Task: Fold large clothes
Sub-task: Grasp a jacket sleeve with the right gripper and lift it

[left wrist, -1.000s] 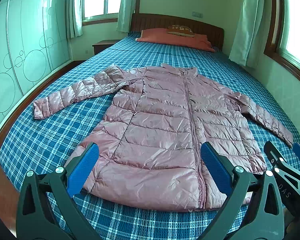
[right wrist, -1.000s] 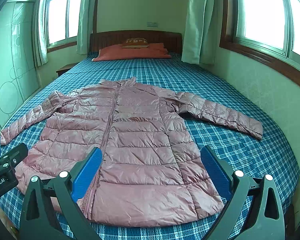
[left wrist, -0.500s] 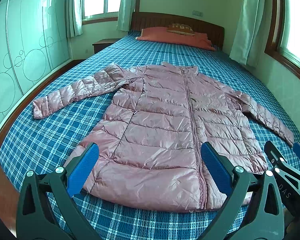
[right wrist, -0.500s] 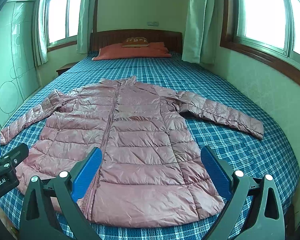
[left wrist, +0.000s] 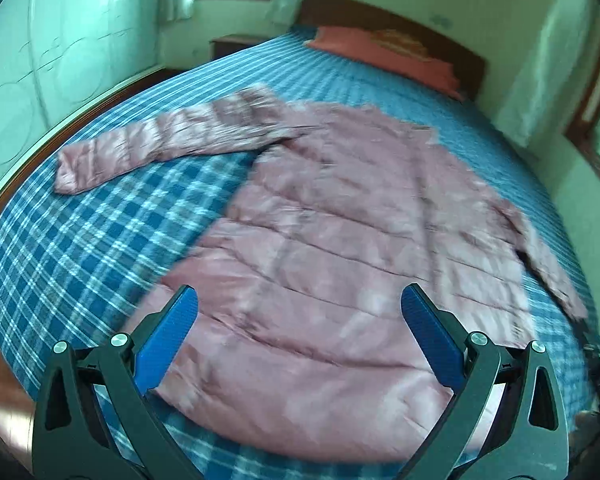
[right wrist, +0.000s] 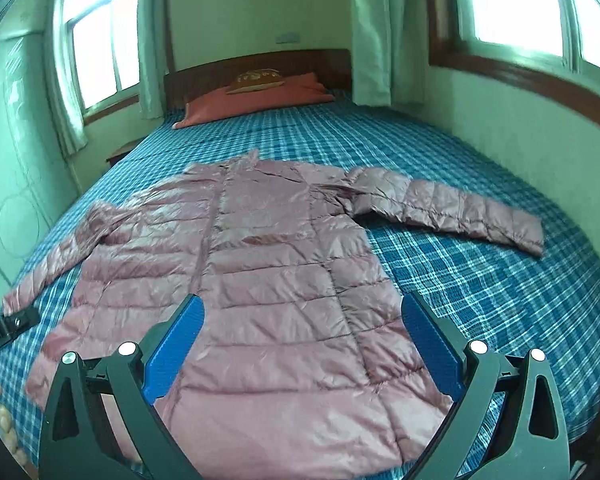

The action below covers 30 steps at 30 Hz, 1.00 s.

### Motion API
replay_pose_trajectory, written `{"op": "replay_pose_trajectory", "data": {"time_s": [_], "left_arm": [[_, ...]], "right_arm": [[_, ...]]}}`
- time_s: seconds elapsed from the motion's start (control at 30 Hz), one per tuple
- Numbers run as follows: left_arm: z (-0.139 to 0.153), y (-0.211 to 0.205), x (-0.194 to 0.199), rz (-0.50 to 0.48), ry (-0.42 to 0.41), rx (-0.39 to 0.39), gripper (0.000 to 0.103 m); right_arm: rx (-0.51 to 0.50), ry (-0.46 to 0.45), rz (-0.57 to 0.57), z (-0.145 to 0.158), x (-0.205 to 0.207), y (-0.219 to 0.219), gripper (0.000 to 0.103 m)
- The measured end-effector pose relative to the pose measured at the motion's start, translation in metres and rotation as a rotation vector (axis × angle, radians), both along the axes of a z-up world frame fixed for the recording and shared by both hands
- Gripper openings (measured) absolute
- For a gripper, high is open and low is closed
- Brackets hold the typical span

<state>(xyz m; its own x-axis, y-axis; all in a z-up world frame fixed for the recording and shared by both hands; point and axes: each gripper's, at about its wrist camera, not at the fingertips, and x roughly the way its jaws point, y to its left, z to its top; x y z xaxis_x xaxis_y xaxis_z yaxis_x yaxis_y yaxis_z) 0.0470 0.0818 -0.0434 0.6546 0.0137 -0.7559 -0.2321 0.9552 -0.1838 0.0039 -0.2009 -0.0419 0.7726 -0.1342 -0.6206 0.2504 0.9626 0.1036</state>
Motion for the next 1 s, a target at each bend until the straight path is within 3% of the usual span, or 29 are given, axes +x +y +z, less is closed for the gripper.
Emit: {"op": "replay_pose_trajectory", "data": {"time_s": [0.17,0.27,0.33,0.37,0.4,0.47,0.6,0.73,1.0], "left_arm": [[-0.026,0.058,0.029,0.189,0.058,-0.03,0.101],[-0.043,0.092,0.041,0.296,0.09,-0.036,0.101],[-0.056,0.116,0.046,0.372,0.114,-0.017,0.098],[-0.06,0.122,0.051,0.388,0.127,-0.015,0.095],[-0.067,0.133,0.054,0.417,0.147,-0.008,0.087],[-0.076,0.146,0.059,0.451,0.176,-0.012,0.079],[-0.09,0.17,0.059,0.527,0.205,-0.03,0.079],[-0.091,0.172,0.06,0.536,0.193,0.017,0.081],[-0.09,0.156,0.052,0.542,0.186,0.102,0.082]], "right_arm": [[0.135,-0.018,-0.078,-0.022,0.024,-0.076,0.098],[0.239,-0.033,-0.181,-0.039,0.033,-0.136,0.096],[0.313,-0.042,-0.269,-0.054,0.037,-0.182,0.079],[0.345,-0.039,-0.303,-0.06,0.037,-0.2,0.064],[0.394,-0.038,-0.347,-0.069,0.037,-0.223,0.06],[0.484,-0.064,-0.406,-0.082,0.035,-0.259,0.06],[0.616,-0.169,-0.495,-0.106,0.024,-0.318,0.061],[0.744,-0.216,-0.572,-0.131,0.021,-0.352,0.061],[0.768,-0.363,-0.625,-0.137,0.024,-0.38,0.062]]}}
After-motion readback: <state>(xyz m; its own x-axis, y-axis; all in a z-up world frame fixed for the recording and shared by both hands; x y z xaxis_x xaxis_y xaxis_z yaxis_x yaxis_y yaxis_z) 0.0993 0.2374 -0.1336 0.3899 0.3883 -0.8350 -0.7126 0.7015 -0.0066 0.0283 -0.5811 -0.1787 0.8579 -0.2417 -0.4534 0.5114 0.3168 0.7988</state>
